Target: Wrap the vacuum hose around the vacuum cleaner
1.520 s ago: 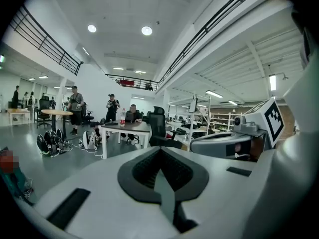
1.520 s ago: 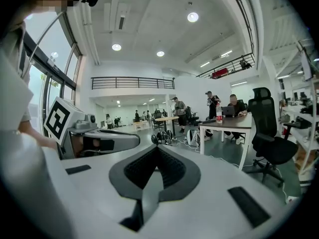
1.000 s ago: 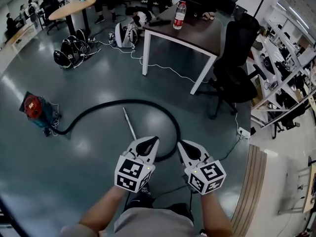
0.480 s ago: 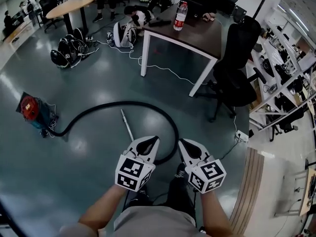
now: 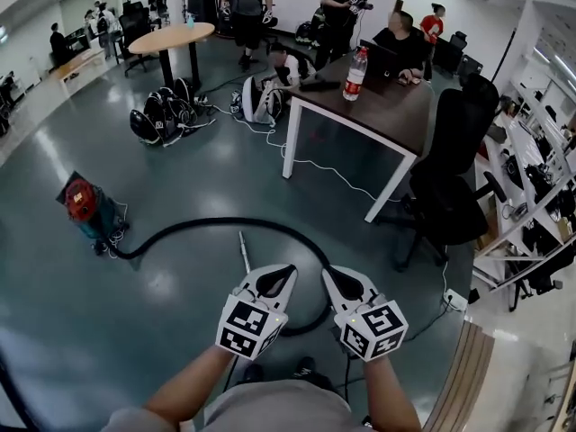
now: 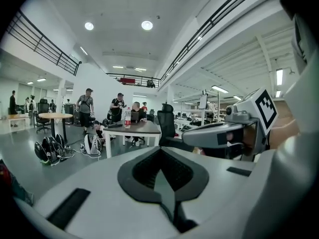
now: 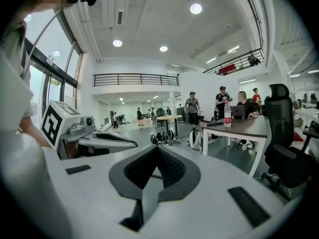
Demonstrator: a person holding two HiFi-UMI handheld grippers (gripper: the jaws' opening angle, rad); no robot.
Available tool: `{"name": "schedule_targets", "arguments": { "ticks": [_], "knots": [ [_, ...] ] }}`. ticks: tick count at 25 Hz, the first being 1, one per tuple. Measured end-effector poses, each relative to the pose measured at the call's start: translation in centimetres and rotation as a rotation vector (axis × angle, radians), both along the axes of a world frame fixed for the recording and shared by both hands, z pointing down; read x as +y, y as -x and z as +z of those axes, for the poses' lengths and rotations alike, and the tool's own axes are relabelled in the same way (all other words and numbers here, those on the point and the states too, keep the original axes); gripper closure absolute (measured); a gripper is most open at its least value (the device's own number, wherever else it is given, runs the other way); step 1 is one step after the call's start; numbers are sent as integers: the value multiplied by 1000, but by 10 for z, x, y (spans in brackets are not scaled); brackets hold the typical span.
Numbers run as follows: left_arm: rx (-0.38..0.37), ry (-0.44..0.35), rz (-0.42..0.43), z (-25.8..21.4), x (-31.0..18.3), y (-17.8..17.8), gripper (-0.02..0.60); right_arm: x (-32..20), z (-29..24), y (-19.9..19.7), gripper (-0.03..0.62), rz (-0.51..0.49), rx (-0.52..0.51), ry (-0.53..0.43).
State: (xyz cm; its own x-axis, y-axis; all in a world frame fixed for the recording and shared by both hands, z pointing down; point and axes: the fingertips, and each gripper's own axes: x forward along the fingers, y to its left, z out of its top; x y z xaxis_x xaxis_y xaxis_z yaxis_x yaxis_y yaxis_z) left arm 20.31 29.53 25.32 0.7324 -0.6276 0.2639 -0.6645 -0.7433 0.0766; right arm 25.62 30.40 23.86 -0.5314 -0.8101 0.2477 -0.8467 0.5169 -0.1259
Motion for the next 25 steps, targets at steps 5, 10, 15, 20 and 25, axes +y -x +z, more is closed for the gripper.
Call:
{"name": "schedule_targets", "arguments": {
  "ticks": [5,10,15,20,25],
  "knots": [
    [-12,-42,-35,-9,-9,-29,575,-14,-3,-24,591,-58,-21,-26],
    [-29,-55,-72,-13,-12,-45,575,-20,-5,-40,591,-97,-38,-40],
    [-60,-54,-92,-12,-17,-54,575,-25,-4,-52,591,-125,-51,-40],
    [-110,-34,-92,13,-26,-60,575,-30,11,-61,591,-161,-70,-26],
    [-258,2,-65,76,-47,-64,575,-43,61,-75,591,-172,-36,46]
  ]
}}
